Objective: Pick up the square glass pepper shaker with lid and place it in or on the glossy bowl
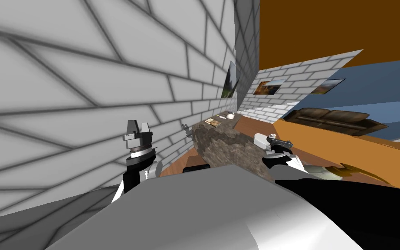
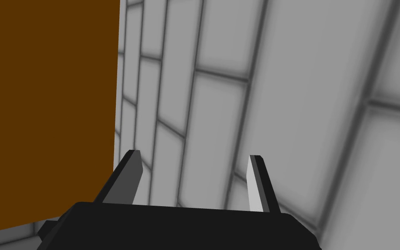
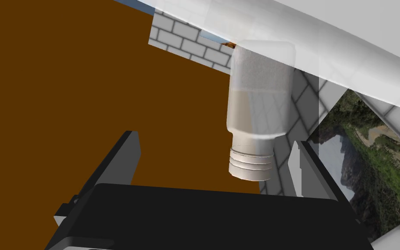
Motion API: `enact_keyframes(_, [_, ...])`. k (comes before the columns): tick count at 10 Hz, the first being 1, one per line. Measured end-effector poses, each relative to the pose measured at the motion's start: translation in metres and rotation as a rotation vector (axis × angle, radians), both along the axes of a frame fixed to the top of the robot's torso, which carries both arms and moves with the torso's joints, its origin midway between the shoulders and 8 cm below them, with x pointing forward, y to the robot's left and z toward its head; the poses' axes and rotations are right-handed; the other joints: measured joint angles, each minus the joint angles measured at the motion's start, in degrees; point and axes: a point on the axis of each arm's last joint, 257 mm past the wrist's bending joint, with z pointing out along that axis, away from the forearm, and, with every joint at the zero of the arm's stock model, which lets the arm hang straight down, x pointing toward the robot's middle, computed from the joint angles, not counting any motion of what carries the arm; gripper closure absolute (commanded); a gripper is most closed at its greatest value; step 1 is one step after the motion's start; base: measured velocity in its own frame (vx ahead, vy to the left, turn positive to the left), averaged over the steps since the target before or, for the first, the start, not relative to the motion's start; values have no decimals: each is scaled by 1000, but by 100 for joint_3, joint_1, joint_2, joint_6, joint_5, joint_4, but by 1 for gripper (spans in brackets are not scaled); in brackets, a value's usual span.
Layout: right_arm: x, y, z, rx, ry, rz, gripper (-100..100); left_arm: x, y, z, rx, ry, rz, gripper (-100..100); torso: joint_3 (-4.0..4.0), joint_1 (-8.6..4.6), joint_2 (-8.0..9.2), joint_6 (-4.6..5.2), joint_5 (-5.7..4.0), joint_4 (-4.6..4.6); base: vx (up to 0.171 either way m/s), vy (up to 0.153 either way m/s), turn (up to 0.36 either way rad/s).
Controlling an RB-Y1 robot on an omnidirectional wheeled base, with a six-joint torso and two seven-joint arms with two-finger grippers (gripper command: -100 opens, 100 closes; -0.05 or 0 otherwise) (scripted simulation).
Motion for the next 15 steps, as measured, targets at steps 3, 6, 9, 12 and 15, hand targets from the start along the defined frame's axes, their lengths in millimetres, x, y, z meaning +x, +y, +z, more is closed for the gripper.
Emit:
enact_keyframes(3, [-26,2,-5,-17,-24,10,-100,0,0,0,0,0,0,0,6,-21,12,-11,0,3,3,3,-11])
enact_keyframes(6, [-29,1,3,-32,-28,8,-100,0,0,0,0,0,0,0,8,-27,15,-13,-1,4,0,0,-1])
enact_keyframes(9, [-29,1,3,-33,-28,8,-100,0,0,0,0,0,0,0,8,-29,16,-15,-1,4,-4,5,-72])
enact_keyframes(12, [-2,8,9,-40,-30,23,-100,0,0,0,0,0,0,0,8,-24,15,-14,0,4,-4,9,-122])
enact_keyframes(15, [30,22,12,-44,-30,52,-100,0,0,0,0,0,0,0,6,-23,12,-14,0,3,-3,8,-127])
